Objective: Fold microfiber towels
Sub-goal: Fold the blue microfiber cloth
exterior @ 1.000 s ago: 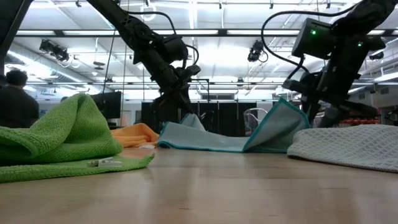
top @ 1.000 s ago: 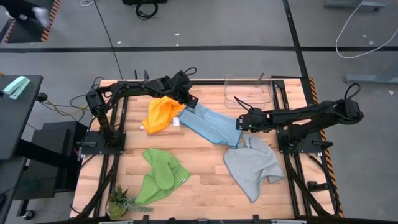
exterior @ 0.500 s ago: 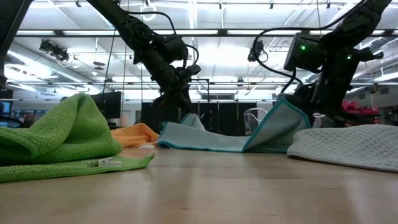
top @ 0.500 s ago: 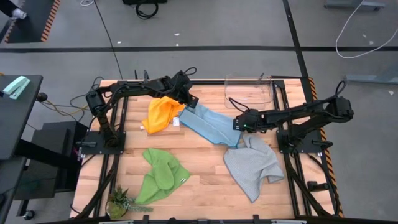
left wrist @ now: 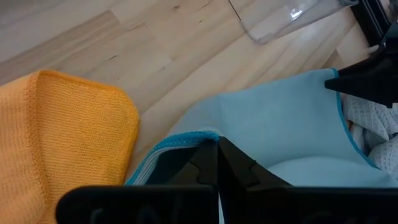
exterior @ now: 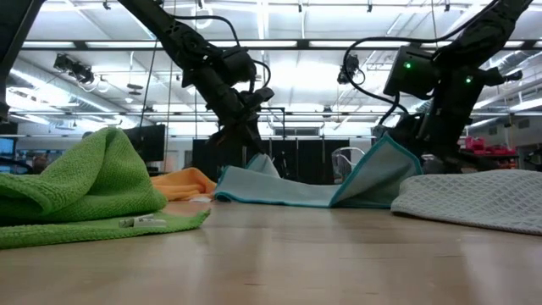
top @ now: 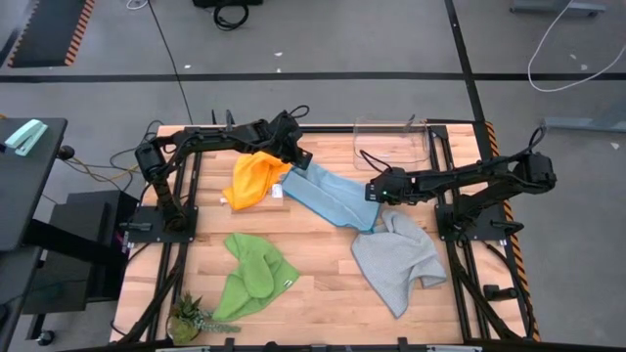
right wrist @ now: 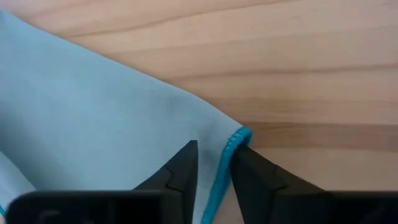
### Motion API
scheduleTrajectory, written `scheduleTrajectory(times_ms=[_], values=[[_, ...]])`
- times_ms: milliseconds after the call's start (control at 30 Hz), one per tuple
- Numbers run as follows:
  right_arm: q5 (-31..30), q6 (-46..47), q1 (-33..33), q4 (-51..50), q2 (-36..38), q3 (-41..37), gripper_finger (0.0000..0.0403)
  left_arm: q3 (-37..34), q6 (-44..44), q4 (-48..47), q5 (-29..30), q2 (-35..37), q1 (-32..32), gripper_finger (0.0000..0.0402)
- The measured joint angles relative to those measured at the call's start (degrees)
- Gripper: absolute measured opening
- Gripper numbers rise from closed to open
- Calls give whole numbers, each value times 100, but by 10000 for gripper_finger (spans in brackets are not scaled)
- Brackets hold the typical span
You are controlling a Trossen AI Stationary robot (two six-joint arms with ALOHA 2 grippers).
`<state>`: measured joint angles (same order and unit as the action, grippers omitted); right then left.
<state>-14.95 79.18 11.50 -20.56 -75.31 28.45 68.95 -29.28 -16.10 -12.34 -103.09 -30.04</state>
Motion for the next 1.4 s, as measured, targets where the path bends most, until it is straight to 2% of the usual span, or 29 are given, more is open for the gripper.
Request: scheduleTrajectory(times_ms=[200,433,667,800,1000,1067,1267,1400], values=[[-299,-105,-130,9,44,0,11,-4,-5,-3,1,74,0,1],[-879,-285,-394,5,597,0,5,-4,-7,-80,20,770,-54,1],[-1230,-606,-575,-191,1284,97,3,-2,-47,-760,256,1339,-140,1],[-1455,-994,-754,-812,1627,640,2,-2,-158,-900,281,1607,-72,1],[-1497,-1415,-821,-2939,1902,1829,2,-2,-159,-1112,270,2280,-147,1],[-1500,-1522,-852,-3308,1981,2194,1,4,-161,-1346,353,2502,-212,1],[-1544,-2004,-966,-3536,2018,2992,0,2,-243,-1847,789,3041,-63,0],[-1244,-2119,-903,-3663,1834,3198,0,2,-457,-1858,891,3087,232,0]])
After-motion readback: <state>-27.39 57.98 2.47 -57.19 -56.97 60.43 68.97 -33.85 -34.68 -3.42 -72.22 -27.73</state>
